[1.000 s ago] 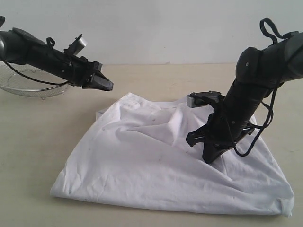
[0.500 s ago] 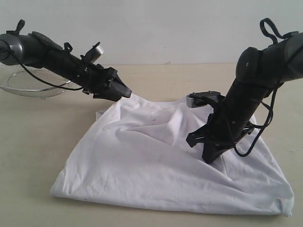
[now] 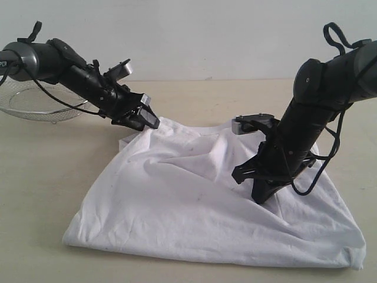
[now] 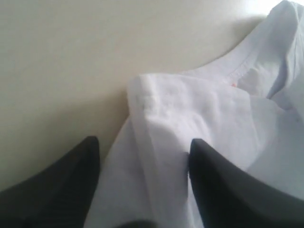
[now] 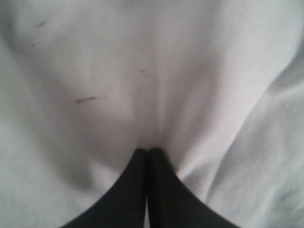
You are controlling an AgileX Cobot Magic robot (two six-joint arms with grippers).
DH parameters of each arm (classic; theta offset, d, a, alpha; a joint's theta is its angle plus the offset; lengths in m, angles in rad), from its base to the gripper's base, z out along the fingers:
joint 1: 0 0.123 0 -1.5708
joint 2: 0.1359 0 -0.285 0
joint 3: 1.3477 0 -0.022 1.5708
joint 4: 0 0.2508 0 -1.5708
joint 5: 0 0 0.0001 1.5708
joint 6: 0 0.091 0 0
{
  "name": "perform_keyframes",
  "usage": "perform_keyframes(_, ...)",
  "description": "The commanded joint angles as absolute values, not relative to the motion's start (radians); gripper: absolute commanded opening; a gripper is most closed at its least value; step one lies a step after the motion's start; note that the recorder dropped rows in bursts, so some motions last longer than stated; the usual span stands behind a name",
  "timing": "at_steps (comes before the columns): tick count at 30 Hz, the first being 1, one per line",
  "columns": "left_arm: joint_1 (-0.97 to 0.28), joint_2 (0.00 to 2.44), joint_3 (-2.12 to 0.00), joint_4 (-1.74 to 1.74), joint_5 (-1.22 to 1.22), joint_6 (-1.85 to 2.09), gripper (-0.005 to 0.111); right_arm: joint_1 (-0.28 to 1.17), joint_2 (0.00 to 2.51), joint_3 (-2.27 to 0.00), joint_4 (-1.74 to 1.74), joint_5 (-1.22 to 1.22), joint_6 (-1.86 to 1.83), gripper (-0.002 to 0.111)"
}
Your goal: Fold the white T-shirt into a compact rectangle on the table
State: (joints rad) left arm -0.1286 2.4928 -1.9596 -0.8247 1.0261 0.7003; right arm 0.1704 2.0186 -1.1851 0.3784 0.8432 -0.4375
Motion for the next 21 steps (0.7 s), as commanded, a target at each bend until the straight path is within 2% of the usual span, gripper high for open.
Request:
perform_keyframes(1,-0.133,2.49,-1.967,-0.917,1.052,0.689,0.054,0.171,2.044,-1.161,0.36,0.838,-0.448,0.0)
perform_keyframes(16,-0.161,2.49,-1.967,-0.901,1.072,0.703,0.054,0.171,2.044,-1.161,0.36,0.838,-0.455,0.0)
perform_keyframes(18,-0.175,2.49,-1.967,-0.901,1.067,0.71,0.046,0.171,2.044,-1.161,0.36,0.838,-0.457,0.0)
perform_keyframes(20,-0.187,2.49,-1.967,-0.866,1.042,0.719,0.024,0.171,2.044,-1.161,0.36,0.838,-0.457,0.0)
perform_keyframes(21,-0.19,2.49,-1.967,-0.826,1.034,0.719,0.006,0.171,2.044,-1.161,0.36,0.842,-0.461,0.0)
